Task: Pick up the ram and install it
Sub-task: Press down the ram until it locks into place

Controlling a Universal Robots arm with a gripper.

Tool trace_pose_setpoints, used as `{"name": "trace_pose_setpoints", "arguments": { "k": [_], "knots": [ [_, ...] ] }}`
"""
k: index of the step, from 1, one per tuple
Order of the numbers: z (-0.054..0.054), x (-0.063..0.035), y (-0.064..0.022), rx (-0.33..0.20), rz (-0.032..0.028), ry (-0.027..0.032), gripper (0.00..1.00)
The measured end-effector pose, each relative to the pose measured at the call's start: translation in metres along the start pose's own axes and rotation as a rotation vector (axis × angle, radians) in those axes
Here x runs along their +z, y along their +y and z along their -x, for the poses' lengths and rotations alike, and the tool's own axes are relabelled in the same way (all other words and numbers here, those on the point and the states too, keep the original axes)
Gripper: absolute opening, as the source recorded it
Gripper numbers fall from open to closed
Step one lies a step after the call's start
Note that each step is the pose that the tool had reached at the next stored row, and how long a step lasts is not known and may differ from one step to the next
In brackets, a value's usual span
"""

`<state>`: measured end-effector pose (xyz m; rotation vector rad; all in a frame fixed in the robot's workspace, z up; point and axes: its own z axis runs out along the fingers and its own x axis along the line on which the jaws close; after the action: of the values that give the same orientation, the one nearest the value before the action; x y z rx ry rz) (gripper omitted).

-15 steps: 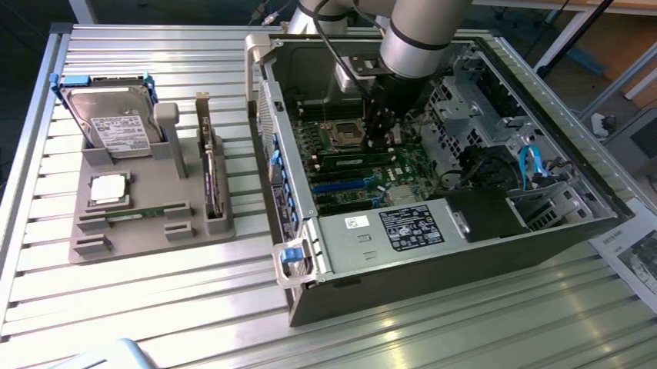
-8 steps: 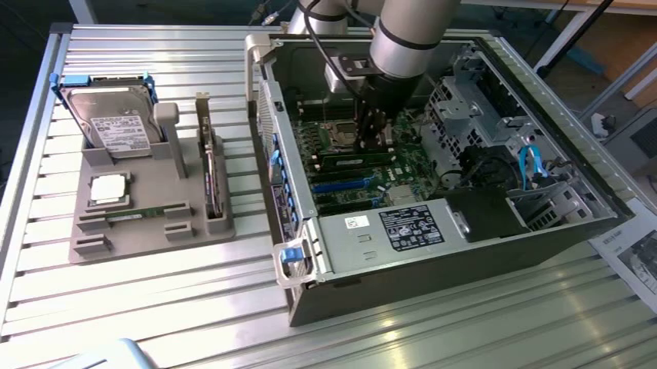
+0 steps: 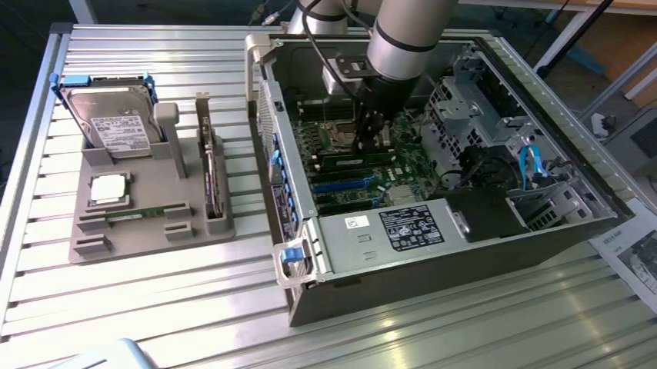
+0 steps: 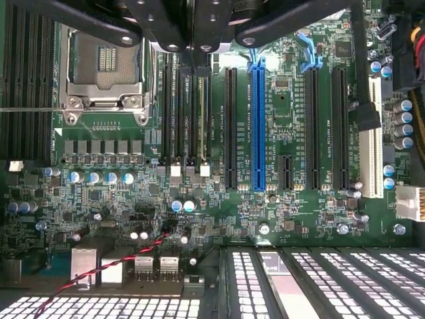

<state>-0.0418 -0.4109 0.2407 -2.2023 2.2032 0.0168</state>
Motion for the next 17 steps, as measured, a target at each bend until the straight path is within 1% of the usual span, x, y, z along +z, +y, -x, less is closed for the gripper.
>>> {"name": "trace_pose_setpoints", "arguments": {
  "k": [2, 17],
  "knots": [
    [-0.0001, 0.0025, 0.0002, 0.0, -0.0003, 0.0001, 0.1],
    [-0.0003, 0.0042, 0.0011, 0.0, -0.0015, 0.0002, 0.1]
  ]
}}
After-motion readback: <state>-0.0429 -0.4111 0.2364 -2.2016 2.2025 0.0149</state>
